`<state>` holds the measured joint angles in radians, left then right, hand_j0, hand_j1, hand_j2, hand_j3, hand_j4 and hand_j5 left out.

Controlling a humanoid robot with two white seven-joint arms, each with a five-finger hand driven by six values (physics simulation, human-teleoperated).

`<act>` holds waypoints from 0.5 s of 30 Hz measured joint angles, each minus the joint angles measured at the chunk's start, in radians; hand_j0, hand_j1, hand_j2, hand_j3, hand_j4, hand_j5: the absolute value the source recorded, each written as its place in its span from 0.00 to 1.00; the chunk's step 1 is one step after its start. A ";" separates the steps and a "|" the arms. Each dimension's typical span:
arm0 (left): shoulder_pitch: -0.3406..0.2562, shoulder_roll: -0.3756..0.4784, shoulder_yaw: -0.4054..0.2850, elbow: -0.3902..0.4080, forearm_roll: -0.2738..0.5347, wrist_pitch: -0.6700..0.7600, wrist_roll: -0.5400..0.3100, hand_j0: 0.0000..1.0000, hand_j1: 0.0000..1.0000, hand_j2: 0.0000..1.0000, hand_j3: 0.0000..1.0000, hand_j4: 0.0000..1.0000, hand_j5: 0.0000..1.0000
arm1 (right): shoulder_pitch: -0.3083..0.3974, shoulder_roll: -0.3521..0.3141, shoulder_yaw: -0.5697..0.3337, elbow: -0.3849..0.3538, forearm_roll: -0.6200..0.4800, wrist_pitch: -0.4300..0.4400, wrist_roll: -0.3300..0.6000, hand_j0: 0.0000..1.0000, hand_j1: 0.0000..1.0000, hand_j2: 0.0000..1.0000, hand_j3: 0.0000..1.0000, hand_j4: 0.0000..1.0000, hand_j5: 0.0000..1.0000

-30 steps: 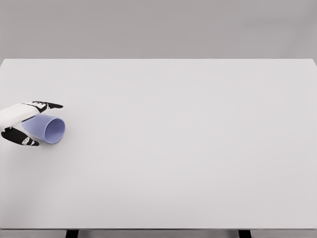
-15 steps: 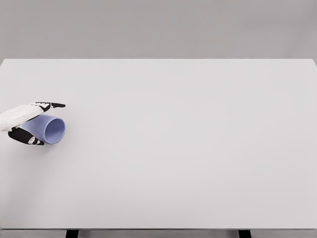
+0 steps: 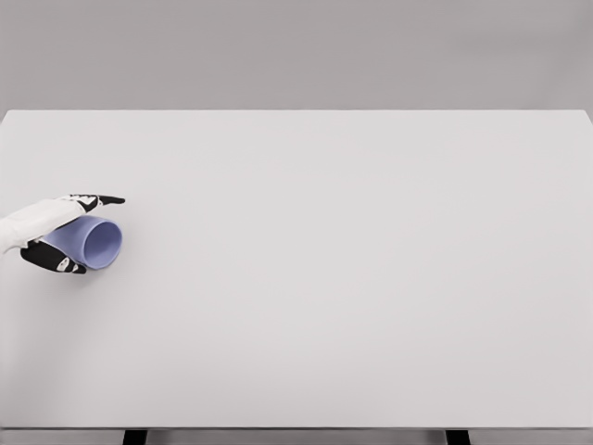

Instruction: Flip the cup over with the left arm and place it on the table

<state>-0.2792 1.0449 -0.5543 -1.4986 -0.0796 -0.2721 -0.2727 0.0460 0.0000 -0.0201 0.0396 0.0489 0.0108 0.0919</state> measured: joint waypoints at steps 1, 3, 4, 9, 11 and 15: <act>0.000 -0.002 0.000 0.003 -0.002 0.000 0.000 1.00 1.00 1.00 1.00 1.00 1.00 | 0.000 0.000 0.000 0.000 0.000 0.000 0.000 1.00 1.00 1.00 1.00 1.00 1.00; 0.000 -0.005 0.000 0.007 -0.004 0.000 0.000 1.00 1.00 1.00 1.00 1.00 1.00 | 0.000 0.000 0.000 0.000 0.000 0.000 0.000 1.00 1.00 1.00 1.00 1.00 1.00; 0.000 -0.006 -0.001 0.008 -0.005 0.000 0.000 1.00 1.00 1.00 1.00 1.00 1.00 | 0.000 0.000 0.000 0.000 0.000 0.000 0.000 1.00 1.00 1.00 1.00 1.00 1.00; 0.003 -0.009 -0.001 0.012 -0.006 0.000 -0.003 1.00 1.00 1.00 1.00 1.00 1.00 | 0.000 0.000 0.000 0.000 0.000 0.000 0.000 1.00 1.00 1.00 1.00 1.00 1.00; 0.005 -0.009 -0.001 0.012 -0.007 0.000 -0.006 0.95 0.95 0.95 0.95 0.95 0.95 | 0.000 0.000 0.000 0.000 0.000 0.000 0.000 1.00 1.00 1.00 1.00 1.00 1.00; 0.006 -0.007 0.000 0.011 -0.011 0.001 -0.019 0.85 0.85 0.85 0.85 0.85 0.85 | 0.000 0.000 0.000 0.000 0.000 0.000 0.000 1.00 1.00 1.00 1.00 1.00 1.00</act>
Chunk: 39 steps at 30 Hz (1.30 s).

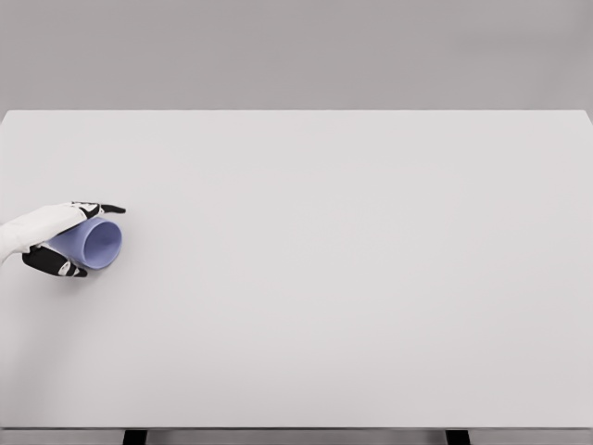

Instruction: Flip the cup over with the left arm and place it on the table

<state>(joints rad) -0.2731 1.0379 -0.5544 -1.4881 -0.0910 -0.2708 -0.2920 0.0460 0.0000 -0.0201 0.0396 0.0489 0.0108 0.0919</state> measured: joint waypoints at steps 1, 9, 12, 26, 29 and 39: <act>0.000 0.001 0.001 -0.001 0.002 0.001 -0.003 0.79 0.79 0.79 0.79 0.79 0.79 | 0.000 0.000 0.000 0.000 0.000 0.000 0.000 1.00 1.00 1.00 1.00 1.00 1.00; 0.000 0.007 0.004 -0.006 0.006 0.000 -0.010 0.79 0.79 0.79 0.79 0.79 0.79 | 0.000 0.000 0.000 0.000 0.000 0.000 0.000 1.00 1.00 1.00 1.00 1.00 1.00; -0.003 0.006 0.002 -0.007 0.005 -0.004 -0.016 0.79 0.79 0.79 0.79 0.79 0.79 | 0.000 0.000 0.000 0.000 0.000 0.000 0.000 1.00 1.00 1.00 1.00 1.00 1.00; -0.006 -0.012 0.004 -0.026 0.253 -0.015 -0.020 0.80 0.80 0.80 0.80 0.80 0.80 | 0.000 0.000 0.000 0.000 0.000 0.000 0.000 1.00 1.00 1.00 1.00 1.00 1.00; -0.005 -0.018 0.004 -0.035 0.340 -0.015 -0.020 0.80 0.80 0.80 0.80 0.80 0.80 | 0.000 0.000 0.000 0.000 0.000 0.000 0.000 1.00 1.00 1.00 1.00 1.00 1.00; -0.001 -0.074 0.005 -0.042 0.570 -0.014 -0.019 0.80 0.80 0.80 0.80 0.80 0.80 | 0.000 0.000 0.000 0.000 0.000 0.000 0.000 1.00 1.00 1.00 1.00 1.00 1.00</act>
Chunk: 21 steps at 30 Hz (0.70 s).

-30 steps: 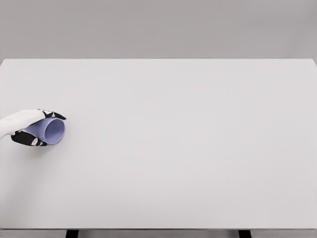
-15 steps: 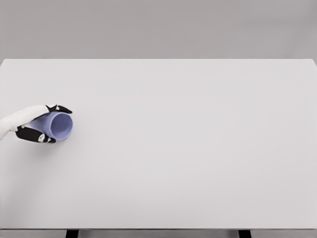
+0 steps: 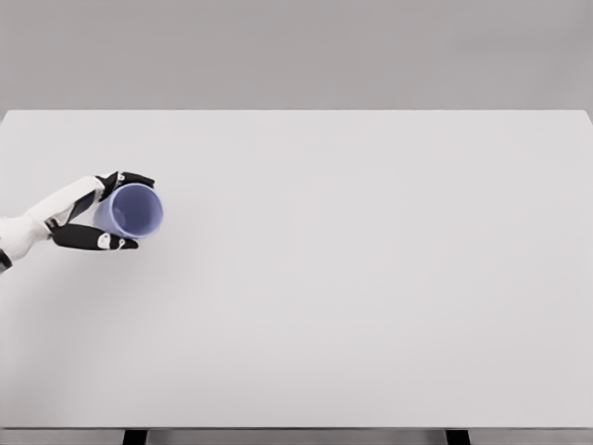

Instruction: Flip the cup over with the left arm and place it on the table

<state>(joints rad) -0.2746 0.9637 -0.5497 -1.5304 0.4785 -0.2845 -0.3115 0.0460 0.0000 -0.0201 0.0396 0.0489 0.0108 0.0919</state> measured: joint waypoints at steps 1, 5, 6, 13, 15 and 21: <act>0.003 -0.004 0.000 0.000 0.017 0.000 0.000 0.80 0.80 0.80 0.80 0.80 0.80 | 0.000 0.000 0.000 0.000 0.000 0.000 0.000 1.00 1.00 1.00 1.00 1.00 1.00; 0.008 -0.021 -0.001 -0.004 0.083 0.001 0.001 0.80 0.80 0.80 0.80 0.80 0.80 | 0.000 0.000 0.000 0.000 0.000 0.000 0.000 1.00 1.00 1.00 1.00 1.00 1.00; 0.009 -0.027 -0.001 -0.005 0.096 0.001 0.001 0.80 0.80 0.80 0.80 0.80 0.80 | 0.000 0.000 0.000 0.000 0.000 0.000 0.000 1.00 1.00 1.00 1.00 1.00 1.00; 0.014 -0.068 -0.003 -0.006 0.179 0.008 0.001 0.81 0.81 0.81 0.81 0.81 0.81 | 0.000 0.000 0.000 0.000 0.000 0.000 0.000 1.00 1.00 1.00 1.00 1.00 1.00; 0.014 -0.082 -0.003 -0.006 0.197 0.009 0.001 0.81 0.81 0.81 0.81 0.81 0.81 | 0.000 0.000 0.000 0.000 0.000 0.000 0.000 1.00 1.00 1.00 1.00 1.00 1.00; 0.015 -0.120 -0.003 -0.005 0.241 0.011 0.002 0.82 0.82 0.82 0.82 0.82 0.82 | 0.000 0.000 0.000 0.000 0.000 0.000 0.000 1.00 1.00 1.00 1.00 1.00 1.00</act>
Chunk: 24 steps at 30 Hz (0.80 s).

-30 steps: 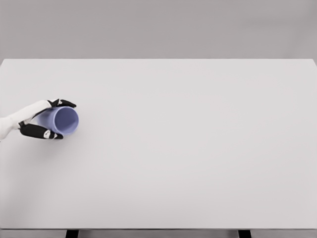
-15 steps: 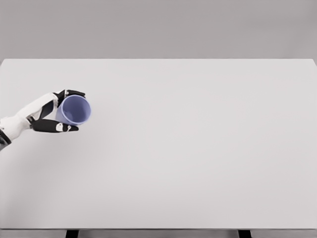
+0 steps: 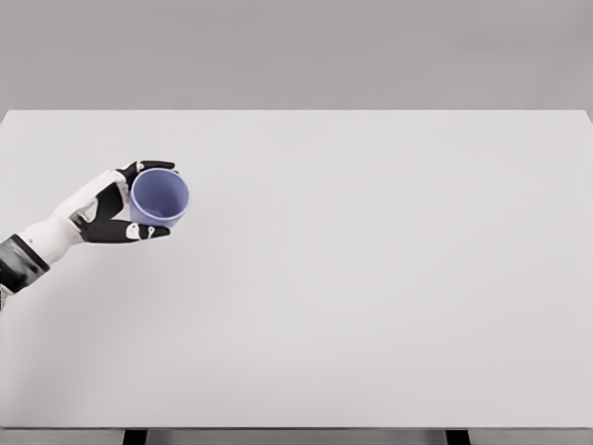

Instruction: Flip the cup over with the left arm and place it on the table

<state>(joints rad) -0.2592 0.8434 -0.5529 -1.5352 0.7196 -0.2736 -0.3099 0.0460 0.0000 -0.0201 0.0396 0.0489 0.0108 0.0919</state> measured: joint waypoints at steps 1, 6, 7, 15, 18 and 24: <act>0.002 -0.005 0.000 0.000 0.006 0.000 0.000 0.82 0.82 0.82 0.82 0.82 0.82 | 0.000 0.000 0.000 0.000 0.000 0.000 0.000 1.00 1.00 1.00 1.00 1.00 1.00; 0.011 -0.038 0.001 0.004 0.035 0.000 0.000 0.82 0.82 0.82 0.82 0.82 0.82 | 0.000 0.000 0.000 0.000 0.000 0.000 0.000 1.00 1.00 1.00 1.00 1.00 1.00; 0.012 -0.048 0.001 0.006 0.038 0.000 0.000 0.82 0.82 0.82 0.82 0.82 0.82 | 0.000 0.000 0.000 0.000 0.000 0.000 0.000 1.00 1.00 1.00 1.00 1.00 1.00; 0.031 -0.108 0.002 0.028 0.044 0.001 0.000 0.83 0.83 0.83 0.83 0.83 0.83 | 0.000 0.000 0.000 0.000 0.000 0.000 0.000 1.00 1.00 1.00 1.00 1.00 1.00; 0.037 -0.123 0.003 0.034 0.044 0.001 0.000 0.84 0.84 0.84 0.84 0.84 0.84 | 0.000 0.000 0.000 0.000 0.000 0.000 0.000 1.00 1.00 1.00 1.00 1.00 1.00; 0.037 -0.148 0.003 0.049 0.043 0.001 0.000 0.85 0.85 0.85 0.85 0.85 0.85 | 0.000 0.000 0.000 0.000 0.000 0.000 0.000 1.00 1.00 1.00 1.00 1.00 1.00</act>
<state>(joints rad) -0.2224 0.6949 -0.5497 -1.4865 0.7626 -0.2730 -0.3097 0.0460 0.0000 -0.0201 0.0396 0.0489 0.0108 0.0919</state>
